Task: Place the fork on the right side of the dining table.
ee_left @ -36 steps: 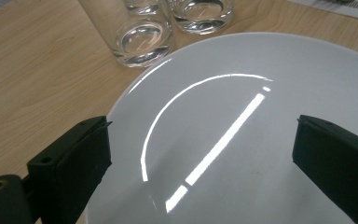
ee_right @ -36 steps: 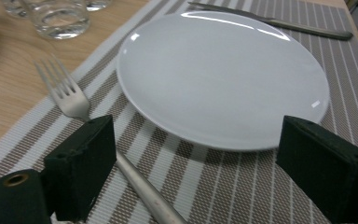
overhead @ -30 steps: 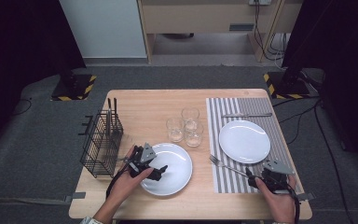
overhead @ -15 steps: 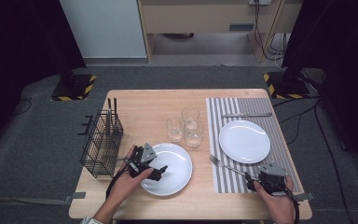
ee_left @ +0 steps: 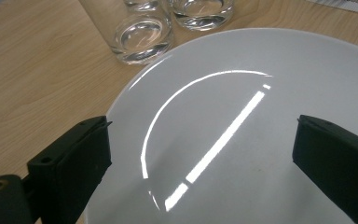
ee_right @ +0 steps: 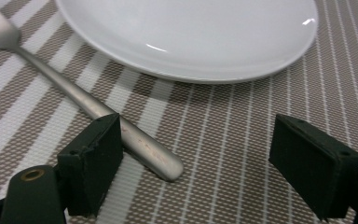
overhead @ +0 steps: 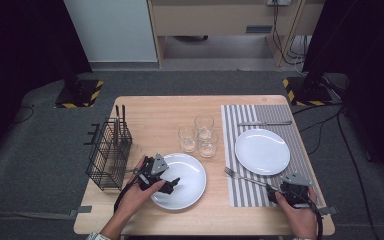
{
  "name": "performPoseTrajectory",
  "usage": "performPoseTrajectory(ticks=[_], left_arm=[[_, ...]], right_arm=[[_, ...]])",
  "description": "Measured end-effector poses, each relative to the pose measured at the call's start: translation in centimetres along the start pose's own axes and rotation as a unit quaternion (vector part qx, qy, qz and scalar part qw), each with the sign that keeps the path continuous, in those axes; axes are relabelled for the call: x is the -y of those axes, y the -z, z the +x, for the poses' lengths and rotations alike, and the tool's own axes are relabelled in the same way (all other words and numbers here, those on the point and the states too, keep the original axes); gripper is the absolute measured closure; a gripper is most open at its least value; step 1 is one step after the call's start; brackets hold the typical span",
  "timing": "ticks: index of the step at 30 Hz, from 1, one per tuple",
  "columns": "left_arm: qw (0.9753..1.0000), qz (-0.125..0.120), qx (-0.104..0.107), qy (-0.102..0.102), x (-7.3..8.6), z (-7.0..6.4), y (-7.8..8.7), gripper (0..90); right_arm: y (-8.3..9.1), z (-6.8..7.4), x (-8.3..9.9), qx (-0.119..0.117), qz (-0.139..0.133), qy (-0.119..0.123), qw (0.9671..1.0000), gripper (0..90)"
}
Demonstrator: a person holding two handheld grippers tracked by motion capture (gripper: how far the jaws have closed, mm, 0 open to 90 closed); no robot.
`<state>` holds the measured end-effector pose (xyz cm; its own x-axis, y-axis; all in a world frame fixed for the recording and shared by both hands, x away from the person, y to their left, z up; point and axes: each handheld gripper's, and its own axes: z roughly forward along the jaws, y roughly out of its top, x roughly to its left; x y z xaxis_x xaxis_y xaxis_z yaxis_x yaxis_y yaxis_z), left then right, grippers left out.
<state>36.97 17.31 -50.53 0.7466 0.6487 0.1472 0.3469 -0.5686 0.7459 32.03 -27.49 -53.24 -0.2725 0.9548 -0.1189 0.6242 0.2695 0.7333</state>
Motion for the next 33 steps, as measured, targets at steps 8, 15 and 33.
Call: performPoseTrajectory(ticks=[8,15,33], left_arm=[[1.0000,0.000,0.001,-0.002,-0.1,-0.2,-0.1,3.6],[1.0000,0.001,-0.001,-0.001,0.0,-0.1,-0.1,3.6],[1.0000,0.003,-0.003,-0.001,0.1,0.0,-0.1,3.7]], right_arm=[[0.0,-0.9,-0.4,-0.003,-0.015,-0.027,0.9995,24.8],[0.8,-0.7,-2.3,-0.042,-0.074,-0.031,0.9959,31.6],[-1.7,6.2,-7.8,-0.135,-0.110,0.073,0.9820,65.8]])
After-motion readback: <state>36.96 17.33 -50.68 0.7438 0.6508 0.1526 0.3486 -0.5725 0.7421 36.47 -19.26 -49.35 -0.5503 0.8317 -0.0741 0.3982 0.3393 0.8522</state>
